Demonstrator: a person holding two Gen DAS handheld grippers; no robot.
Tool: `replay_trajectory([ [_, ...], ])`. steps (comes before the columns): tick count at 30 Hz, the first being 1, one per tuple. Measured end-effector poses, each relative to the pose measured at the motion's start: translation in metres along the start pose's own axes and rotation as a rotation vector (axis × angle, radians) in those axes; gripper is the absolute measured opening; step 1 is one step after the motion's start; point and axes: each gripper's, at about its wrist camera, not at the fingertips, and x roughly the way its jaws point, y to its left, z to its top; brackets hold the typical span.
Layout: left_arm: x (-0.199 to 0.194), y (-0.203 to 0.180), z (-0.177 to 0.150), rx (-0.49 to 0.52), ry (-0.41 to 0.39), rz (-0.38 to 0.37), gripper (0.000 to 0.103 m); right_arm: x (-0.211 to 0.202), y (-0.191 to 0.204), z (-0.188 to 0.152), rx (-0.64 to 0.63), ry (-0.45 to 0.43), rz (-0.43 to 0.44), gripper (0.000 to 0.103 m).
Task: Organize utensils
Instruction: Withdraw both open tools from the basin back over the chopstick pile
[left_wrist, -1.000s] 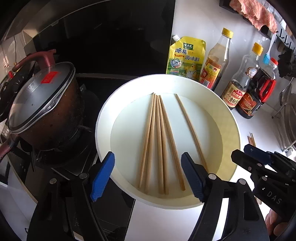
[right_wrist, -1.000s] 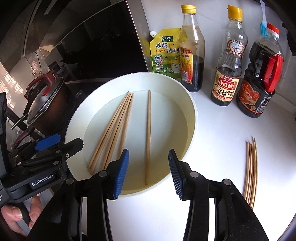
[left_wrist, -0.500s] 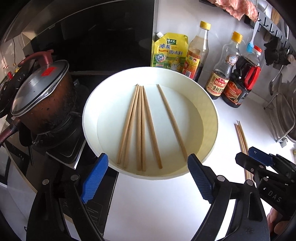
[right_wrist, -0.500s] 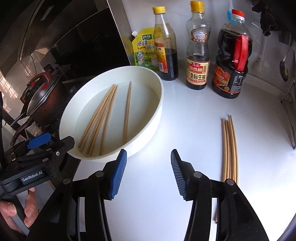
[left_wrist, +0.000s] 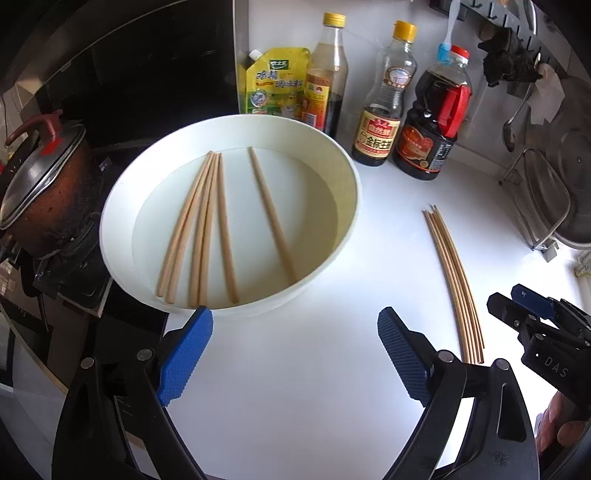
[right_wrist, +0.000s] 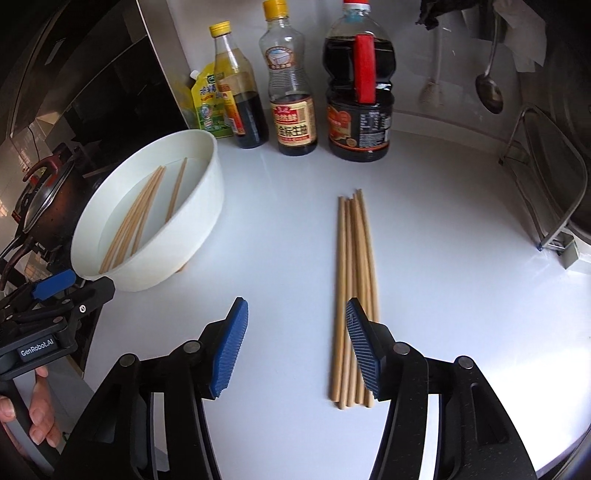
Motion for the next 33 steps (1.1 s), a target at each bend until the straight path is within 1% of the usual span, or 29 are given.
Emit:
replay_trajectory([
  [8, 0.007, -0.046, -0.005, 0.055, -0.010, -0.050, 0.090, 0.008, -0.053, -0.019, 0.037, 0.006, -0.086, 0.054],
  [15, 0.029, -0.080, -0.009, 0.080, 0.010, -0.088, 0.090, 0.025, -0.078, -0.023, 0.019, 0.015, -0.123, 0.054],
  [19, 0.040, -0.094, -0.011, 0.087, 0.020, -0.104, 0.090, 0.038, -0.086, -0.023, 0.013, 0.025, -0.111, 0.054],
  [23, 0.050, -0.102, -0.013, 0.095, 0.037, -0.088, 0.090, 0.050, -0.087, -0.022, 0.004, 0.027, -0.090, 0.054],
  [28, 0.059, -0.103, -0.013, 0.085, 0.046, -0.075, 0.090, 0.063, -0.084, -0.022, -0.008, 0.034, -0.071, 0.054],
  [33, 0.065, -0.102, -0.014, 0.071, 0.053, -0.070, 0.090, 0.071, -0.082, -0.022, -0.033, 0.040, -0.081, 0.054],
])
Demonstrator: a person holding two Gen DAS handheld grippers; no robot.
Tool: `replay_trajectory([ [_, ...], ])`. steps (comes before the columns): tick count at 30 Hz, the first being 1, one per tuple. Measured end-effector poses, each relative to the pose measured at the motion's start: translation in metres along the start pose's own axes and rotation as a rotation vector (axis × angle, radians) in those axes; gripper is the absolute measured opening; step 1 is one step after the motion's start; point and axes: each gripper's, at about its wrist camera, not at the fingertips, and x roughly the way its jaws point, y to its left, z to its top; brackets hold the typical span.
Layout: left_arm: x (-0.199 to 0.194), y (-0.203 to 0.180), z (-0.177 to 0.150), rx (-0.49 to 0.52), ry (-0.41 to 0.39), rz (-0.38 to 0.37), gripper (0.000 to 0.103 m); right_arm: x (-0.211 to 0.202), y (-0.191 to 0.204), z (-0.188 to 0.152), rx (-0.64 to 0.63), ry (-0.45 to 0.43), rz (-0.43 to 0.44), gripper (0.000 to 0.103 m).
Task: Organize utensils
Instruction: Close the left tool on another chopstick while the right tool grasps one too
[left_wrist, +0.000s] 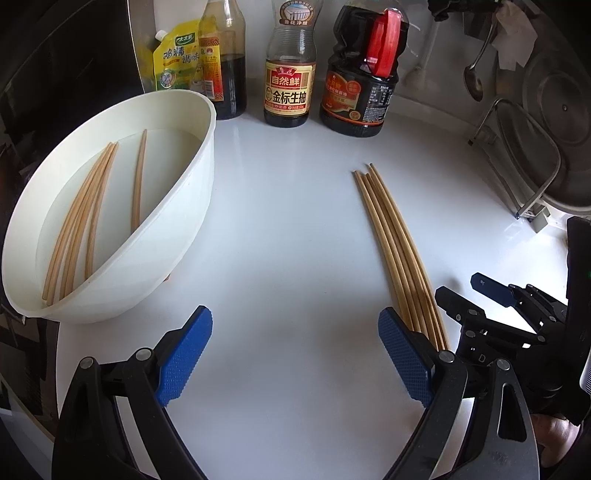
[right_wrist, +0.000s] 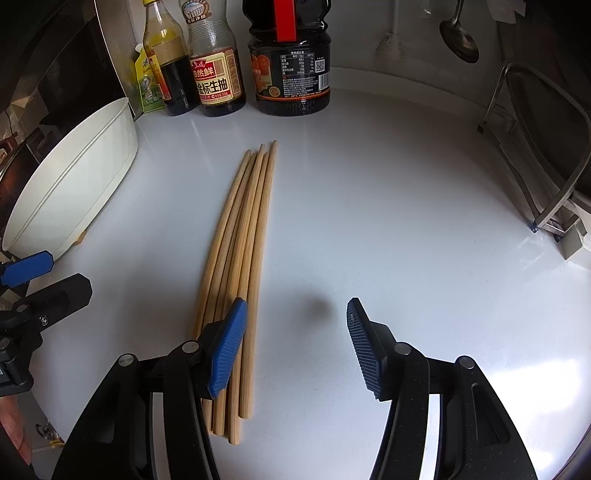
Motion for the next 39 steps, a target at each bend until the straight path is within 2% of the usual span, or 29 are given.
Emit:
replay_trajectory([
  [14, 0.013, -0.011, 0.002, 0.002, 0.005, -0.010, 0.090, 0.008, 0.001, 0.000, -0.037, 0.004, -0.025, 0.054],
  [21, 0.028, -0.023, 0.004, -0.014, 0.022, -0.029, 0.090, 0.008, -0.012, -0.001, -0.032, -0.011, -0.025, 0.054],
  [31, 0.049, -0.043, 0.003, 0.012, 0.043, -0.014, 0.090, 0.008, -0.039, 0.000, -0.027, -0.033, -0.019, 0.054],
  [39, 0.058, -0.049, 0.001, 0.022, 0.054, -0.004, 0.090, 0.005, -0.041, 0.001, -0.036, -0.051, -0.009, 0.054],
])
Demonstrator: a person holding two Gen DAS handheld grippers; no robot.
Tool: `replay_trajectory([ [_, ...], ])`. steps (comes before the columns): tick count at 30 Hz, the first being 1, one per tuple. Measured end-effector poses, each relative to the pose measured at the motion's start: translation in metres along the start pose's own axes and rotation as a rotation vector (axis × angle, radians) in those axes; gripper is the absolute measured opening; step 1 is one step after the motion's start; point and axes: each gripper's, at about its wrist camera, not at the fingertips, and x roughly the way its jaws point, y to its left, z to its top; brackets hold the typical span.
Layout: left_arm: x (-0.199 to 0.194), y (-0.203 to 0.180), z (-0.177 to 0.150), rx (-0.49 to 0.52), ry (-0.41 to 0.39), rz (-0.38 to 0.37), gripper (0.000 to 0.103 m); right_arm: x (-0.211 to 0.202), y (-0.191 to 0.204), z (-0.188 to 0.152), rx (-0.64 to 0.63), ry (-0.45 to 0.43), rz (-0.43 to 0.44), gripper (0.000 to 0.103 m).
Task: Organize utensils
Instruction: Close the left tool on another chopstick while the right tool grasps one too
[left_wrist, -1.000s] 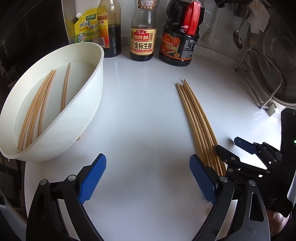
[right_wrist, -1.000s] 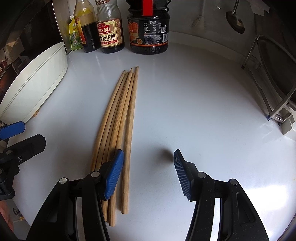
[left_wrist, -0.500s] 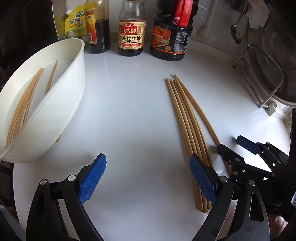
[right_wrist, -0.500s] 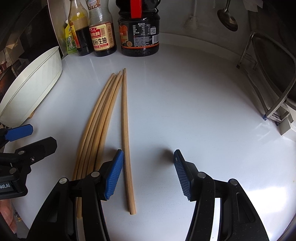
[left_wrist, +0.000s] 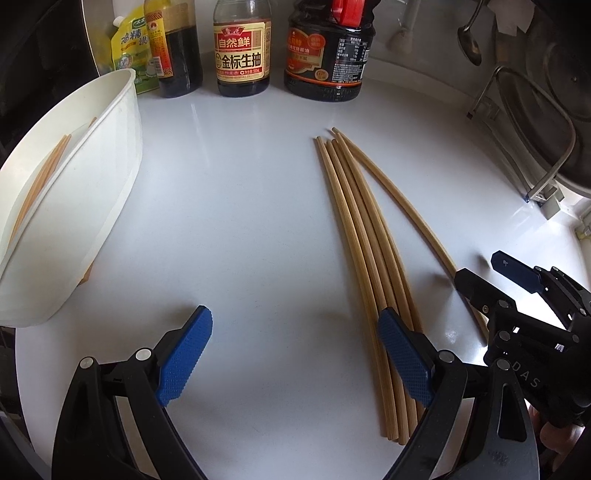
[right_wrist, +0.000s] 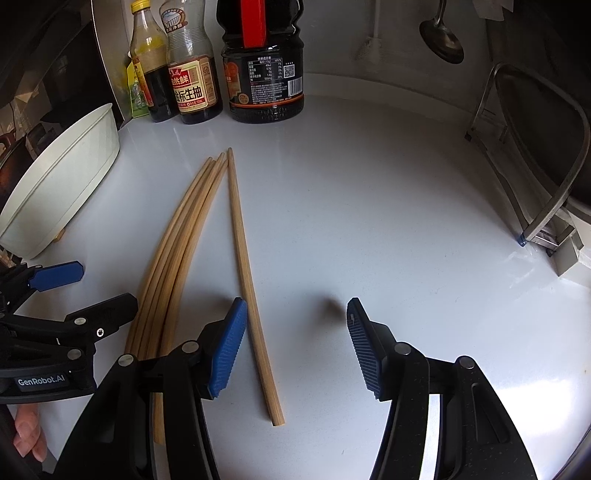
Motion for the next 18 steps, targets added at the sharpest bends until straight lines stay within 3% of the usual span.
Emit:
replay_trajectory([
  [18, 0.013, 0.002, 0.010, 0.021, -0.027, 0.069, 0.093, 0.011, 0.007, 0.009, -0.041, -0.016, -0.012, 0.054],
])
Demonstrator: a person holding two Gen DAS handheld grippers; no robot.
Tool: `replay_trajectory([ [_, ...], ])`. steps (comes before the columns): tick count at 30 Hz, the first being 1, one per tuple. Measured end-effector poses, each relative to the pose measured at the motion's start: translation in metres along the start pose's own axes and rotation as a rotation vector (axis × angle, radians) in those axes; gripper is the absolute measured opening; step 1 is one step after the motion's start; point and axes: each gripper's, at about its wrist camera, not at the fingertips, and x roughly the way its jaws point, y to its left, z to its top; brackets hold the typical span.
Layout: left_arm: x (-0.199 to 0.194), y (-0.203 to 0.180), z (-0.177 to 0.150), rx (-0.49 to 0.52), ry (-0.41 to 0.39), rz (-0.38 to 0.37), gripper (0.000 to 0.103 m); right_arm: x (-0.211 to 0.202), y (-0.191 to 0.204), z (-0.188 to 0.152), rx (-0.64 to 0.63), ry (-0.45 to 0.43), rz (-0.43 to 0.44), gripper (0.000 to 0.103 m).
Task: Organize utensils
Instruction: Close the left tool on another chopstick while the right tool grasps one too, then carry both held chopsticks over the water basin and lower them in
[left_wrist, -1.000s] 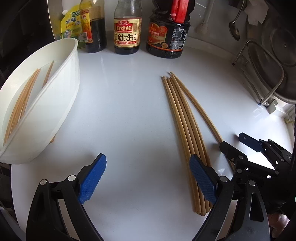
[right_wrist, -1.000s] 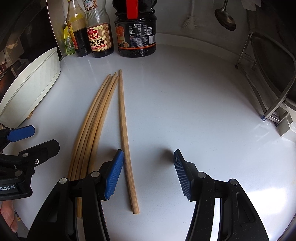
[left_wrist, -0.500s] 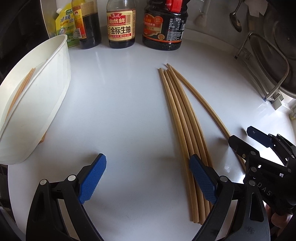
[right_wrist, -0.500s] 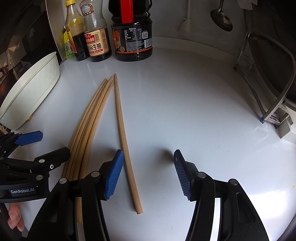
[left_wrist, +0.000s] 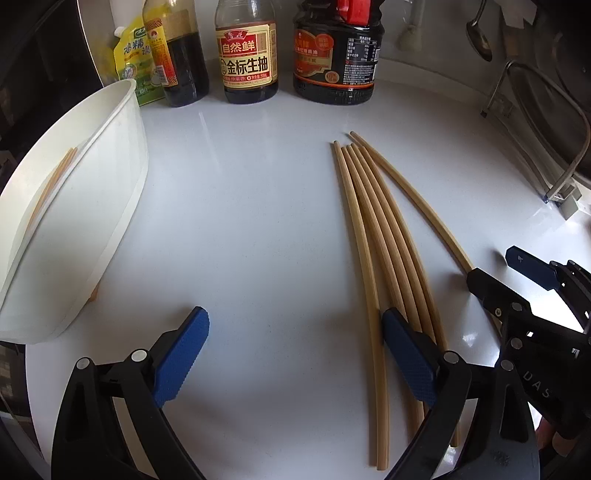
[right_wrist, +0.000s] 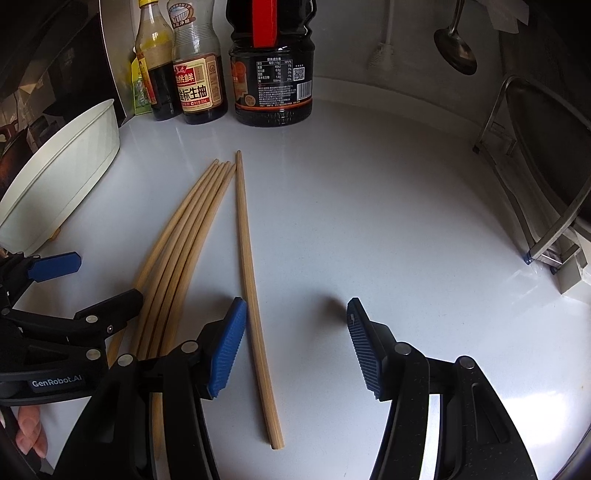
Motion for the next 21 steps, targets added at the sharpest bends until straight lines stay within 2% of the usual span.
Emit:
replay_trajectory([
  [4, 0.001, -0.001, 0.004, -0.001, -0.009, 0.006, 0.090, 0.004, 0.004, 0.005, -0.029, -0.007, 0.013, 0.054],
  [6, 0.000, -0.003, 0.006, 0.008, -0.023, 0.000, 0.076, 0.005, 0.007, 0.007, -0.039, -0.008, 0.019, 0.052],
  [7, -0.001, -0.005, 0.007, 0.017, -0.027, -0.006, 0.072, 0.005, 0.009, 0.008, -0.043, -0.009, 0.028, 0.050],
  [10, -0.002, -0.009, 0.011, 0.034, -0.031, -0.016, 0.053, 0.006, 0.015, 0.011, -0.065, -0.011, 0.044, 0.036],
  [12, -0.004, -0.011, 0.012, 0.044, -0.031, -0.024, 0.034, 0.006, 0.021, 0.013, -0.087, -0.007, 0.054, 0.019],
  [14, -0.004, -0.013, 0.013, 0.054, -0.029, -0.030, 0.020, 0.006, 0.026, 0.014, -0.105, -0.003, 0.053, 0.007],
  [15, -0.004, -0.013, 0.013, 0.057, -0.026, -0.037, 0.011, 0.006, 0.027, 0.014, -0.110, 0.000, 0.048, 0.006],
  [16, -0.004, -0.014, 0.013, 0.059, -0.022, -0.042, 0.007, 0.006, 0.028, 0.014, -0.109, 0.003, 0.050, 0.006],
  [21, -0.005, -0.010, 0.012, 0.050, 0.006, -0.057, 0.007, 0.002, 0.020, 0.012, -0.032, 0.018, 0.091, 0.006],
])
